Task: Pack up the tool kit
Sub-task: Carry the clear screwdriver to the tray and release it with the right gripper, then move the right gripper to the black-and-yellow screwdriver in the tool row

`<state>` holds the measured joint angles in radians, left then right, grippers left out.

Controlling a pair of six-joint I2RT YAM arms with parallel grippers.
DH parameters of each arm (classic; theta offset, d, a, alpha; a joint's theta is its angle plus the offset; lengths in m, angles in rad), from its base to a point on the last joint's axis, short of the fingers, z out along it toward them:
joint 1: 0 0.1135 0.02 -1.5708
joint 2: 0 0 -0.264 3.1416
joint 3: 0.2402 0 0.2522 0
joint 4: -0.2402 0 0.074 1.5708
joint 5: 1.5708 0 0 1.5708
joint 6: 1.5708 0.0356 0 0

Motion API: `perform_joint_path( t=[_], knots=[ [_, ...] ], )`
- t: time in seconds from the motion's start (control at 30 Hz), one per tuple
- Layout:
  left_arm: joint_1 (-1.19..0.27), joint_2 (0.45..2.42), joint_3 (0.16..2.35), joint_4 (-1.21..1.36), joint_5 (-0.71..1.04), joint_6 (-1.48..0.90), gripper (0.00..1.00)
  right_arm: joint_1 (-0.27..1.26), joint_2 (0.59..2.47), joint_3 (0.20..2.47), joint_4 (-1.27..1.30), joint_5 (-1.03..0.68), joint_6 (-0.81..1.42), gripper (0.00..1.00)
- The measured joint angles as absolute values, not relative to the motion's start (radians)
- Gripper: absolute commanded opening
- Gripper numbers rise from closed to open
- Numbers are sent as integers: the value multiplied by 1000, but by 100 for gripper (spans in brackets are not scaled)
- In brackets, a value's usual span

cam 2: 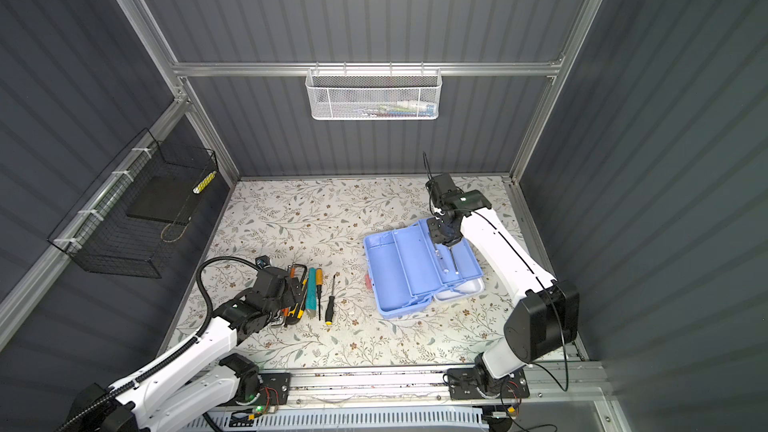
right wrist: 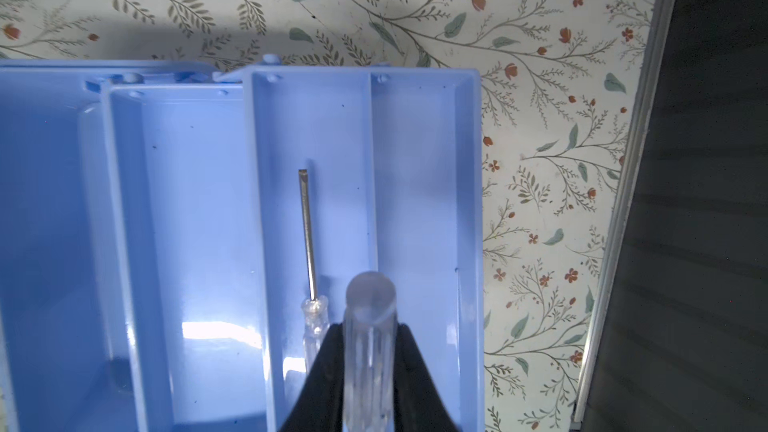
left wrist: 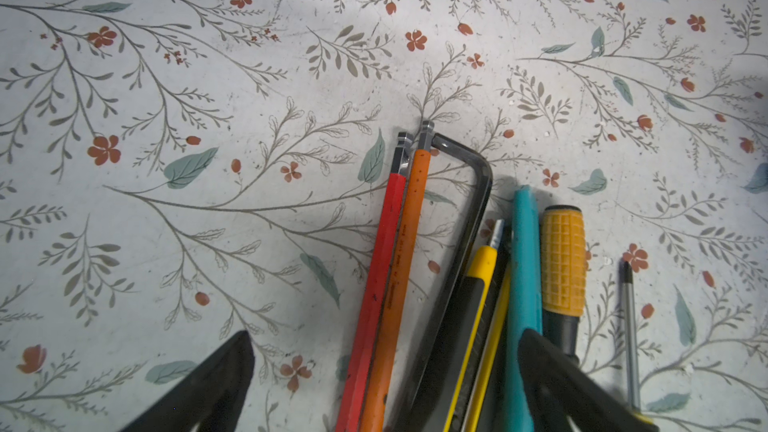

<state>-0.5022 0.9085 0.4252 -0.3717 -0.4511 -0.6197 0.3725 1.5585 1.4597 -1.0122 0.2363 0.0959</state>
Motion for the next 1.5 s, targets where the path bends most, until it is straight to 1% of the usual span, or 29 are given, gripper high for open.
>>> perform_joint_path(
  t=[0.5,0.53,0.6,0.63,0.77,0.93,1.13,1.23,1.33,1.5],
  knots=[
    [-502,908,425,-371,-451,-619,99,366,1662,1393,-888,236,78,0],
    [-502,908,425,-371,-450,-619,99,367,1665,1393,-884,236,78,2],
    [-502,908,425,-369,-450,-619,99,366,1672,1393,-880,235,78,14],
    [-502,908,425,-369,-450,-619,99,366,1676,1393,-879,235,78,16],
    [-502,912,425,-368,-447,-619,99,366,1679,1393,-878,236,78,29],
    [-502,915,425,-368,-447,-619,99,367,1679,1405,-893,234,85,38],
    [-502,915,425,-365,-444,-615,99,385,1635,1467,-939,228,123,41],
    [-502,912,425,-365,-444,-614,100,453,1569,1480,-937,193,170,42],
    [-502,899,425,-365,-444,-612,99,598,1527,1487,-906,136,226,43],
    [-502,828,424,-365,-444,-612,100,836,1591,1482,-792,21,332,43]
  ],
)
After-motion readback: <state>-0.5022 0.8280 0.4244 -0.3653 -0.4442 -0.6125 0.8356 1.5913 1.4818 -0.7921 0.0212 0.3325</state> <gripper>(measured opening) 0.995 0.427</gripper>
